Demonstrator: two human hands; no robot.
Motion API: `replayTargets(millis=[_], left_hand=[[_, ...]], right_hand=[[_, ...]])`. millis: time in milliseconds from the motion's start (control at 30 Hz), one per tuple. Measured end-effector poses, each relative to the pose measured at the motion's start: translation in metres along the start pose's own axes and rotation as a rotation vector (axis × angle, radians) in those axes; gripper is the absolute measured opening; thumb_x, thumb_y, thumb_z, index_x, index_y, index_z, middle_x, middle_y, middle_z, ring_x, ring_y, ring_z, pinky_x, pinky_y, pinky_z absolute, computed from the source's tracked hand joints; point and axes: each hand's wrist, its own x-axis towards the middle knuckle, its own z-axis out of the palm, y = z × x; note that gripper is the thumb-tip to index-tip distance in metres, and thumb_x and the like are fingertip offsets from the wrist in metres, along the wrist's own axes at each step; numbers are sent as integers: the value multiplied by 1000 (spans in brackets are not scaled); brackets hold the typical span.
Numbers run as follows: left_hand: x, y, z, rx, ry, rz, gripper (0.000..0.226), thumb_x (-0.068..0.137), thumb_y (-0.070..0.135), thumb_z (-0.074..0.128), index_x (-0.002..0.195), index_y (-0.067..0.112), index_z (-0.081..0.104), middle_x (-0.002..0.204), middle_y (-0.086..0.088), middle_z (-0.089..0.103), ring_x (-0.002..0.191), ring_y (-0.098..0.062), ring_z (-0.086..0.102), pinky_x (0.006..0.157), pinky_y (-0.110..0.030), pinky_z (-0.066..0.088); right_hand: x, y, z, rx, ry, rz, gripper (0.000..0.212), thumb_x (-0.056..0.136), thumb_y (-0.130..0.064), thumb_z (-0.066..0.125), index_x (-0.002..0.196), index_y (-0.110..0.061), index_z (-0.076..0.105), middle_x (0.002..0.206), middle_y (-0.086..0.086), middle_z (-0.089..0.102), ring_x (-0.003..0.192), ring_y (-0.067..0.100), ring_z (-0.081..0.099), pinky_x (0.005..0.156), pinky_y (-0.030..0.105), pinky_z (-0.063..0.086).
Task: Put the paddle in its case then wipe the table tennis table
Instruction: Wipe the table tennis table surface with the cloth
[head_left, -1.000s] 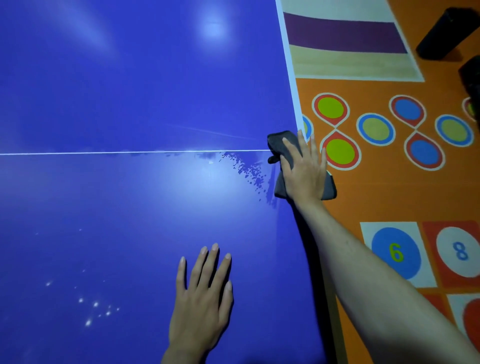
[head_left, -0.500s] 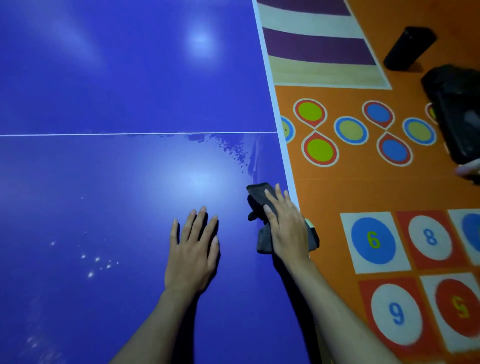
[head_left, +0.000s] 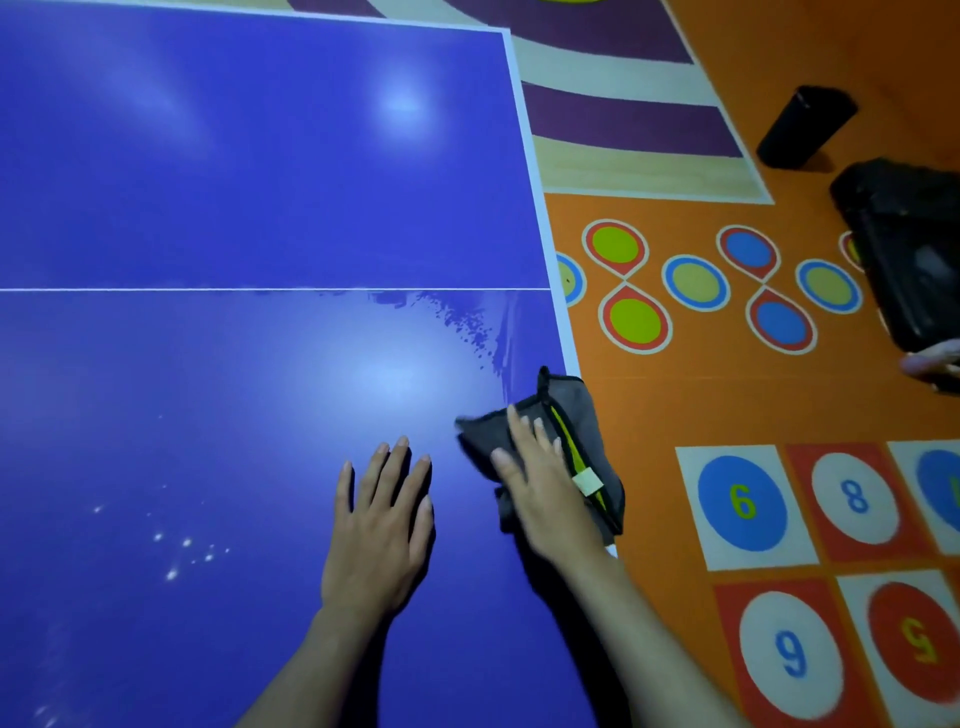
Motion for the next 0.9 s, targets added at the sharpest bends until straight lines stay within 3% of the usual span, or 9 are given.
replayTargets(millis=[33, 67, 167, 200, 267, 400, 567, 900], left_hand=[[0, 0, 0, -3, 1, -2, 52, 105, 35, 35, 154, 21, 43, 169, -4, 24, 156, -26, 21, 124, -58, 18], [0, 0, 0, -4, 0, -3, 52, 105, 35, 35, 154, 21, 43, 169, -4, 24, 156, -25, 21, 124, -58, 18], [0, -1, 1, 0, -9, -4, 52, 106, 35, 34, 154, 20, 43, 169, -3, 24, 156, -25, 22, 124, -59, 19], [0, -1, 1, 2, -12, -4, 52, 106, 36, 33, 154, 21, 43, 169, -4, 24, 156, -25, 22, 124, -59, 19], [0, -2, 2, 10, -19, -3, 52, 106, 36, 33, 154, 20, 43, 169, -4, 25, 156, -26, 23, 123, -59, 20], [1, -2, 2, 22, -28, -5, 53, 106, 37, 32, 155, 19, 44, 169, -5, 26, 156, -26, 24, 123, -60, 20], [1, -3, 5, 8, -24, 1, 55, 105, 38, 32, 155, 20, 44, 169, -4, 26, 155, -26, 26, 122, -61, 23], [3, -5, 10, -21, -25, 4, 56, 103, 40, 35, 156, 20, 43, 170, -3, 22, 157, -23, 23, 118, -63, 29]], right_hand=[[-1, 5, 11, -134, -32, -26, 68, 105, -69, 28, 165, -42, 12, 173, -12, 9, 160, 7, -4, 132, 41, 7], [0, 11, 16, -218, -13, -56, 69, 105, -69, 26, 166, -38, 13, 172, -14, 6, 160, 5, -5, 132, 40, 6], [3, 21, 5, -426, 211, -184, 55, 110, -54, 33, 158, -31, 44, 170, -8, 27, 159, 13, 17, 126, 47, 26], [7, 29, 3, -534, 252, -201, 52, 109, -53, 34, 156, -35, 45, 172, -5, 24, 160, 19, 15, 126, 52, 24], [17, 40, 3, -654, 227, -141, 55, 106, -63, 31, 159, -49, 32, 175, -5, 7, 162, 28, 0, 126, 64, 10], [41, 39, 19, -672, 254, -54, 64, 101, -72, 31, 161, -53, 20, 175, -8, -3, 161, 33, -4, 120, 72, 9], [97, 21, 19, -641, 318, -14, 61, 103, -68, 29, 161, -50, 25, 175, -6, 7, 162, 30, 5, 122, 70, 13], [221, -4, -3, -612, 360, -114, 58, 103, -65, 30, 158, -49, 35, 173, -5, 21, 160, 29, 17, 124, 64, 18]])
